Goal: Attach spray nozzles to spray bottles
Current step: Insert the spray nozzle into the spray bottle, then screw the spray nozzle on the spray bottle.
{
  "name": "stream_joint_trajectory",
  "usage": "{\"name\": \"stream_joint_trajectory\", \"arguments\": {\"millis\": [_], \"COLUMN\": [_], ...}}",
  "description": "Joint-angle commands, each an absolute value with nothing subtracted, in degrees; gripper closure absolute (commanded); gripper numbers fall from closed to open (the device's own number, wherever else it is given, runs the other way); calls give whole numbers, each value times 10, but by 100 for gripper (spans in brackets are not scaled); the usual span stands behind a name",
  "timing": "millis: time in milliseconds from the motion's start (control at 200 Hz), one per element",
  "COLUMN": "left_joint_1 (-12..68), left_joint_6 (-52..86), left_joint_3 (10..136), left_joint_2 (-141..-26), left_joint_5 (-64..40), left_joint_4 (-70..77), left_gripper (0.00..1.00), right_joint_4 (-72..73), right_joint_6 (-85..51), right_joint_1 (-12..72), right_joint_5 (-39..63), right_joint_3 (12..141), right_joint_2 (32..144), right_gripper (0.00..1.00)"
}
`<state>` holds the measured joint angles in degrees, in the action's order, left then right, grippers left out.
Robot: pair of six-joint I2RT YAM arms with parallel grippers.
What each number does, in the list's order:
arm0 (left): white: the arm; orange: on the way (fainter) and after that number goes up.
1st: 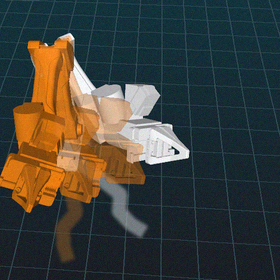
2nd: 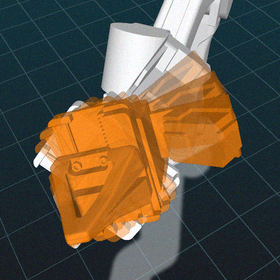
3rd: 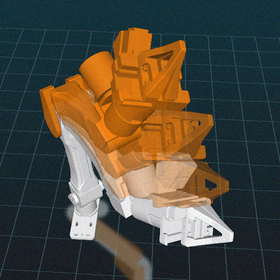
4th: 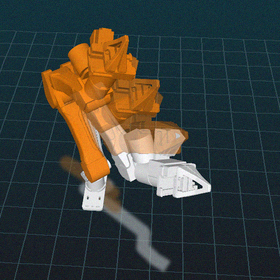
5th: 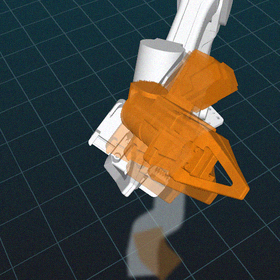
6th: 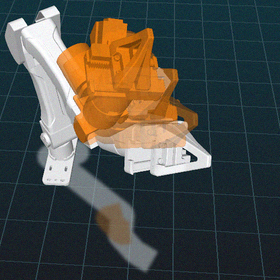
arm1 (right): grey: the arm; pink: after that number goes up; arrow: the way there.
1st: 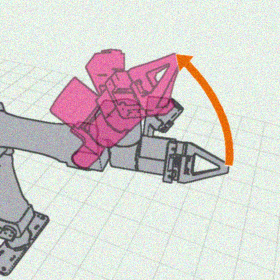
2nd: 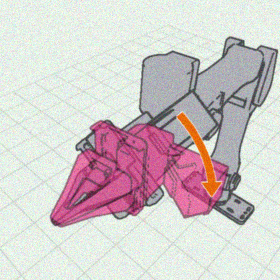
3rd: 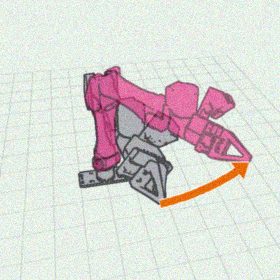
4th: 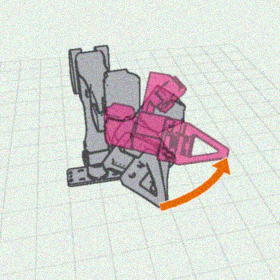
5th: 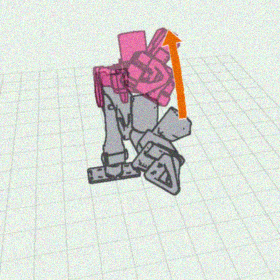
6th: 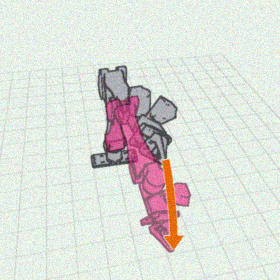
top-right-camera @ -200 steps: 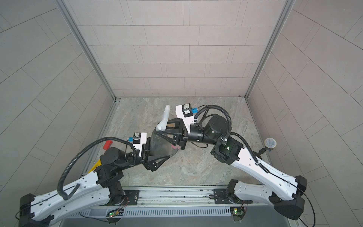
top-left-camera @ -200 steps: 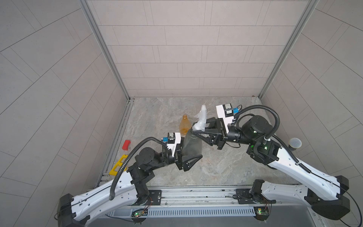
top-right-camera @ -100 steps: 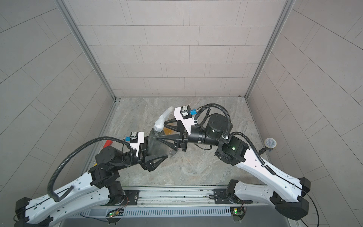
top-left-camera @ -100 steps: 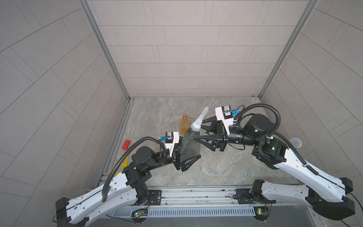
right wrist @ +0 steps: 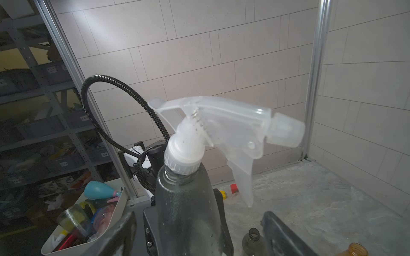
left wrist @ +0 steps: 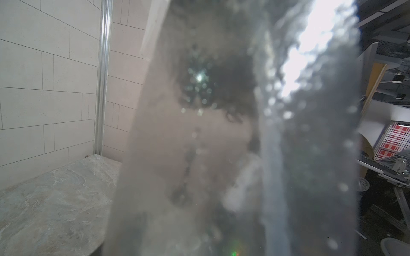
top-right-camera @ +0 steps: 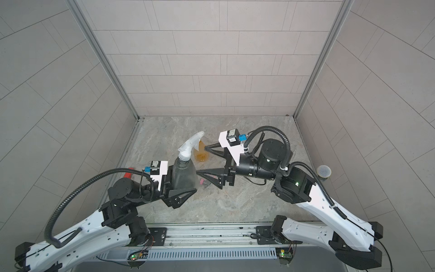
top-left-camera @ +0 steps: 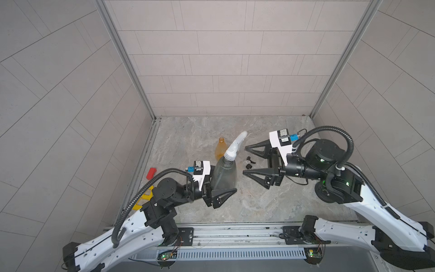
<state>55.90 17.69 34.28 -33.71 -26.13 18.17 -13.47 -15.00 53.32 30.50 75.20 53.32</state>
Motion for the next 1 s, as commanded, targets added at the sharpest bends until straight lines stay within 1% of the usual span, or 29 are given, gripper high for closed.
{"name": "stream_joint_trajectory", "arguments": {"millis": [0, 195, 335, 455, 545, 660, 760, 931, 991], "left_joint_1": [560, 560, 559, 559, 559, 560, 559, 560, 559], "left_joint_6": [172, 207, 220, 226, 218, 202, 192, 173, 167], "left_joint_3": [363, 359, 357, 359, 362, 369, 376, 387, 390], "left_joint_2": [-331, -337, -338, -345, -347, -345, -343, -337, -333], "left_joint_5": [-297, -355, -377, -387, -380, -363, -354, -336, -332], "left_joint_4": [193, 236, 246, 246, 232, 199, 169, 121, 109], "left_gripper": [100, 100, 100, 100, 100, 100, 100, 100, 100], "right_joint_4": [-169, -172, -191, -213, -208, -202, -204, -206, -208], "right_joint_6": [-104, -76, -60, -53, -62, -71, -80, -91, -92], "right_joint_1": [527, 505, 504, 504, 504, 504, 504, 506, 506], "right_joint_5": [293, 355, 366, 383, 404, 417, 427, 420, 417], "right_joint_3": [765, 808, 845, 881, 894, 901, 908, 898, 893], "right_joint_2": [515, 540, 565, 596, 609, 612, 615, 610, 609], "right_gripper": [9, 5, 1, 1, 4, 11, 21, 44, 49]}}
